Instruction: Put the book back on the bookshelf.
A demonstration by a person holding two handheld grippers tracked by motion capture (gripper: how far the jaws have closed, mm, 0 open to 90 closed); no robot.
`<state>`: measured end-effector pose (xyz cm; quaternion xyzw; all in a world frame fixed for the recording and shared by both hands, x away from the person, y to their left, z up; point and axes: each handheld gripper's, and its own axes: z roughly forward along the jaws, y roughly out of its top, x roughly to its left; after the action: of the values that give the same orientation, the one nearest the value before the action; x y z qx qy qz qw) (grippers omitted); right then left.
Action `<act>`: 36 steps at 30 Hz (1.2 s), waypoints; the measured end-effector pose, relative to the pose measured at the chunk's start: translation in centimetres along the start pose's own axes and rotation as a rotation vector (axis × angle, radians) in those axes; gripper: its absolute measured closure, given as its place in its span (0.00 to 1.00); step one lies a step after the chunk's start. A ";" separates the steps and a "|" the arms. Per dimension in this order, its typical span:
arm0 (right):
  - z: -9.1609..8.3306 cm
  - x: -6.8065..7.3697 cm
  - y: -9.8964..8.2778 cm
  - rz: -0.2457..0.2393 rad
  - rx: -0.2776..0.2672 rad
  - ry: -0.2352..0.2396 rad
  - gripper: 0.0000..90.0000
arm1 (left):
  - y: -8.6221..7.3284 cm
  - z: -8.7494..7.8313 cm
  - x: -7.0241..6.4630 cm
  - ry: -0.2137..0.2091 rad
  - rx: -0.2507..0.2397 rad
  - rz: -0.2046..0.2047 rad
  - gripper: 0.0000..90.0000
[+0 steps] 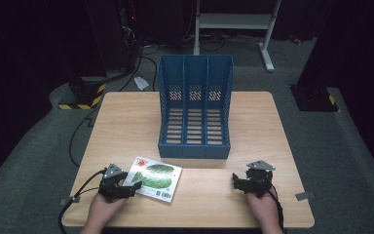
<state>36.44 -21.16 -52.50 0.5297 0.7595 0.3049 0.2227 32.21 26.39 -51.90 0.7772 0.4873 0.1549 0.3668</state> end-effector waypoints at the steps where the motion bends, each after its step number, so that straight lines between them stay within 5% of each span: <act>1: 0.0 0.0 0.0 -0.003 0.001 -0.001 0.10 | 0.1 0.1 -0.4 0.013 0.001 0.001 0.26; 3: -0.1 0.1 0.0 0.002 0.008 -0.006 0.11 | 0.4 0.3 -1.3 0.040 0.005 0.016 0.24; 9: -0.7 1.7 0.0 -0.029 0.038 0.055 0.13 | 0.9 1.3 -2.8 0.017 0.001 -0.008 0.24; 19: -2.4 5.6 -0.2 -0.087 -0.041 0.167 0.19 | 1.8 2.9 -5.2 -0.014 -0.012 0.001 0.24; 28: -1.9 8.4 -0.3 -0.123 -0.044 0.221 0.37 | 1.1 2.1 -4.5 -0.034 -0.032 0.055 0.31; 36: -1.4 9.8 0.0 -0.137 -0.031 0.257 0.43 | -0.2 1.1 -3.5 -0.050 -0.048 -0.010 0.33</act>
<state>32.12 -12.24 -51.66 0.4298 0.8112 0.3661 0.1522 31.08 22.97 -52.33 0.7694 0.4779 0.1455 0.3981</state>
